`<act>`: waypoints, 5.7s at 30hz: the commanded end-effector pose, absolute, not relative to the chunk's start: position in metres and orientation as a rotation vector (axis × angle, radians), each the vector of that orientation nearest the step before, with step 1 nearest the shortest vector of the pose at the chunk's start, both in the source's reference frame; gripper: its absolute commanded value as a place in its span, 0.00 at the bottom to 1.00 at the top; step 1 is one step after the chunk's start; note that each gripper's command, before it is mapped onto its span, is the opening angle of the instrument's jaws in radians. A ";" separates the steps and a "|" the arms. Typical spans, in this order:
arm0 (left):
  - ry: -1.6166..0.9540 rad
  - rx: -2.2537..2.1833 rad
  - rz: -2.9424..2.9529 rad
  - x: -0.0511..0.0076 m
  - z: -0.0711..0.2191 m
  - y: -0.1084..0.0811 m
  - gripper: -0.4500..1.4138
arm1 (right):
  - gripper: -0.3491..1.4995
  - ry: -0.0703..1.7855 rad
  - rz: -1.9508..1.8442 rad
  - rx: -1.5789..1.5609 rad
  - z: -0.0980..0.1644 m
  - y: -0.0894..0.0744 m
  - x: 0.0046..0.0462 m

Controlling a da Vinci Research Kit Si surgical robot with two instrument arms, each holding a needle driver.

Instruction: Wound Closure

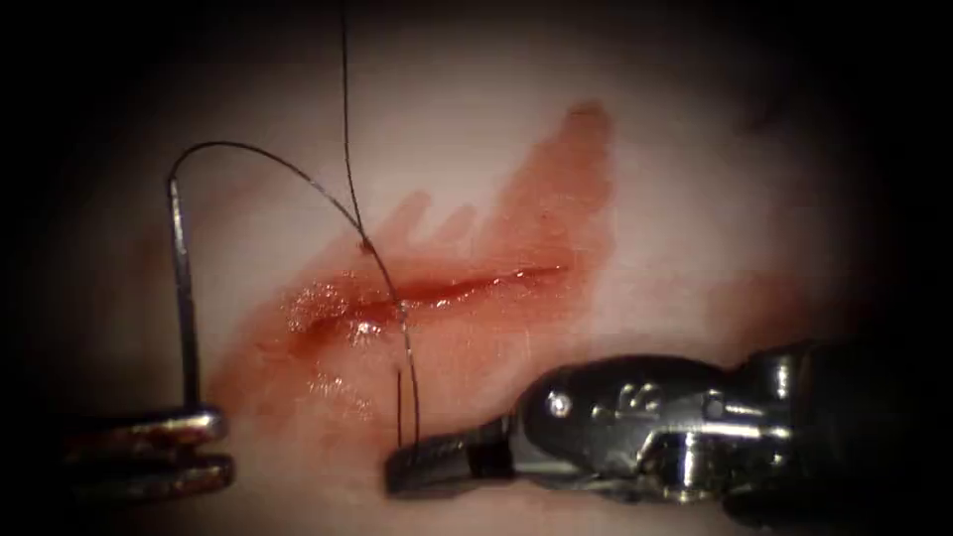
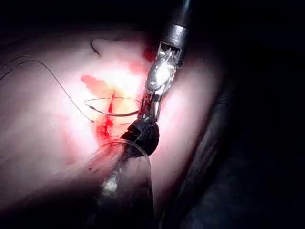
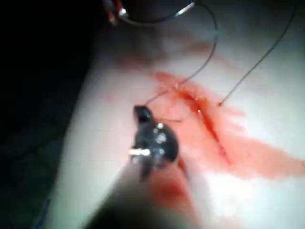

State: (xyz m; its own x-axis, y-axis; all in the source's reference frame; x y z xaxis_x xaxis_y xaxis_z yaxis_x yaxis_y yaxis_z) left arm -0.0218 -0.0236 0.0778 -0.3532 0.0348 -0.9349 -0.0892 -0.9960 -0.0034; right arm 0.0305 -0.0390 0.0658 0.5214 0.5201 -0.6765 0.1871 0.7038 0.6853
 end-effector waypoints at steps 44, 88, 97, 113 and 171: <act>0.143 -1.611 2.501 -0.0152 0.083 -0.024 0.00 | 0.61 1.038 0.333 0.529 0.072 -0.035 0.0315; 0.123 -1.641 2.495 -0.0170 0.086 -0.026 0.00 | 0.01 1.103 0.139 0.796 0.061 -0.040 0.0337; 0.120 -1.649 2.498 -0.0156 0.086 -0.025 0.00 | 0.83 1.087 0.084 0.598 0.063 -0.037 0.0301; 0.139 -1.618 2.491 -0.0140 0.087 -0.025 0.00 | 0.84 1.016 0.133 0.416 0.070 -0.036 0.0296; 0.146 -1.620 2.489 -0.0149 0.087 -0.026 0.00 | 0.86 1.027 -0.102 0.561 0.061 -0.037 0.0283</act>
State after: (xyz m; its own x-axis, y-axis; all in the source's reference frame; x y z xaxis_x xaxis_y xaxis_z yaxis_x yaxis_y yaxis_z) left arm -0.0144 -0.0251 0.0865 -0.3976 0.0849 -0.9136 -0.1944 -0.9809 -0.0065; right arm 0.0280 -0.0366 0.0606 0.5274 0.1730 -0.8318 0.3344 0.8578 0.3904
